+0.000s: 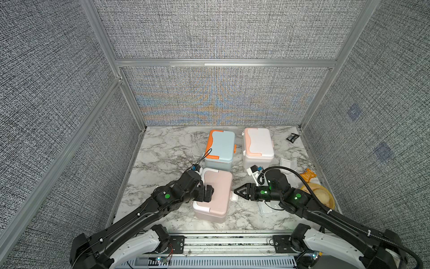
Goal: Open first aid kits and take out gauze
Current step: Open the lid of the first aid kit.
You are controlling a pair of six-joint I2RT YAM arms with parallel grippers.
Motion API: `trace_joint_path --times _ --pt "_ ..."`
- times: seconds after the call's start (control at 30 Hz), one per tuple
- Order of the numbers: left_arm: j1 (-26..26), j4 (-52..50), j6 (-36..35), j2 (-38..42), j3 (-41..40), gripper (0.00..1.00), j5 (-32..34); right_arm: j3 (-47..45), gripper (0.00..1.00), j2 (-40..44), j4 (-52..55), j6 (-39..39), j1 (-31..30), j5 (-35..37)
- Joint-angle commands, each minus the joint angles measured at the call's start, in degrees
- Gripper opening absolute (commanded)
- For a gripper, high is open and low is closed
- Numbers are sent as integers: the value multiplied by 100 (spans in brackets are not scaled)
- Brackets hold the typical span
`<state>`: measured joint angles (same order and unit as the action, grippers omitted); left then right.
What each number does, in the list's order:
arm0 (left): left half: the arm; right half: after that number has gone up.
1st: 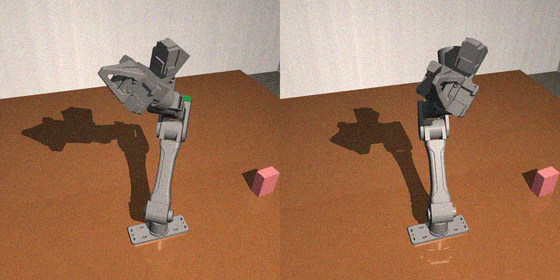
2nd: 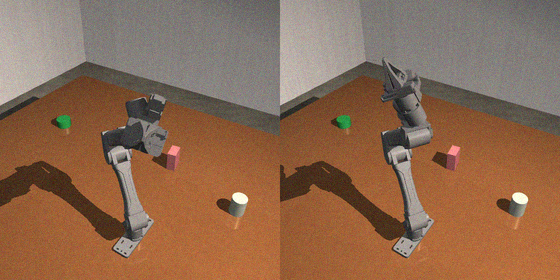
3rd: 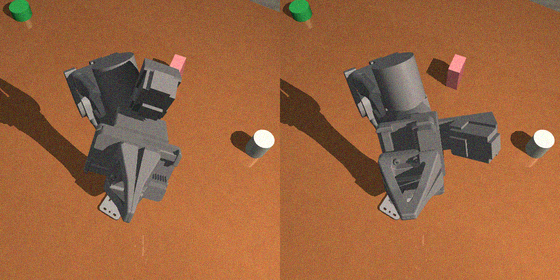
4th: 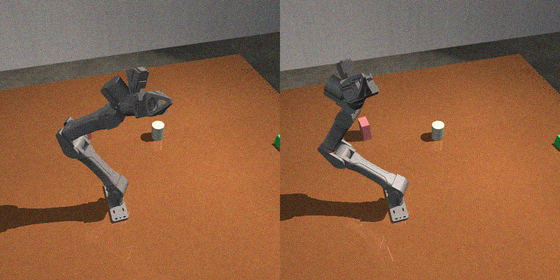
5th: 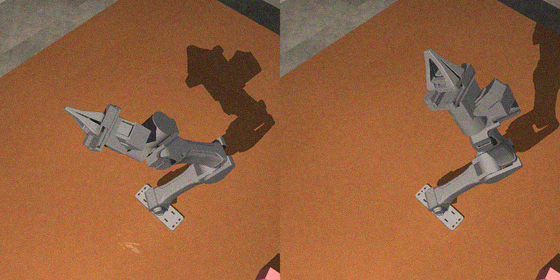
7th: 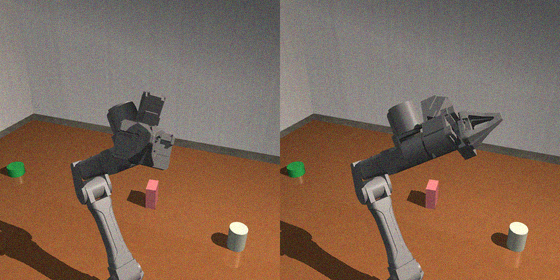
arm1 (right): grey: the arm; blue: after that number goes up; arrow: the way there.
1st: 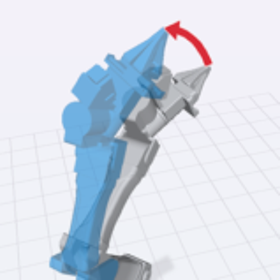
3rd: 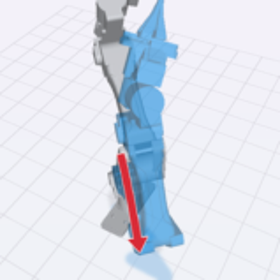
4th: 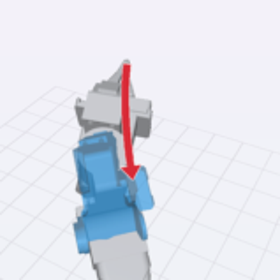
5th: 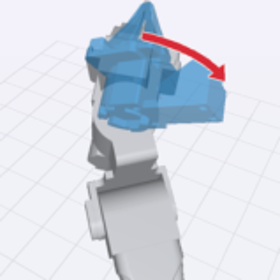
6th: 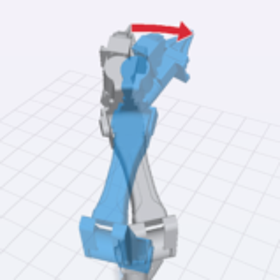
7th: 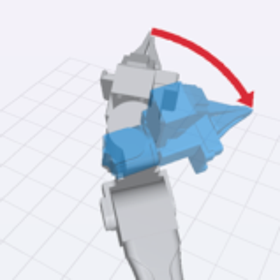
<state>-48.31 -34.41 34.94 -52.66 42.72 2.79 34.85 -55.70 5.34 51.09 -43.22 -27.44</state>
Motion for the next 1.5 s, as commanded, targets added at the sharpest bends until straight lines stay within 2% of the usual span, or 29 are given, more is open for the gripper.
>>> trace_joint_path --times 0.0,0.33,0.53,0.97,1.07,1.23,1.47 --pt "6 93 58 106 -3 100 -42 93 59 -277 -531 92 -99 -235" --pt "6 49 72 264 -148 100 -46 232 59 -1010 -900 147 -207 -244" --pt "6 216 140 231 -250 100 -177 197 59 -1065 -1088 246 -222 -300" --pt "6 1280 678 297 -663 100 -926 291 58 -1050 -1702 737 -217 -530" --pt "7 1316 710 447 -724 100 -800 356 59 -956 -1591 720 -209 -501" --pt "229 949 683 696 -711 100 -566 385 59 -775 -1424 705 -182 -398" --pt "777 955 678 937 -760 100 -1130 460 58 -939 -1818 901 -187 -591"
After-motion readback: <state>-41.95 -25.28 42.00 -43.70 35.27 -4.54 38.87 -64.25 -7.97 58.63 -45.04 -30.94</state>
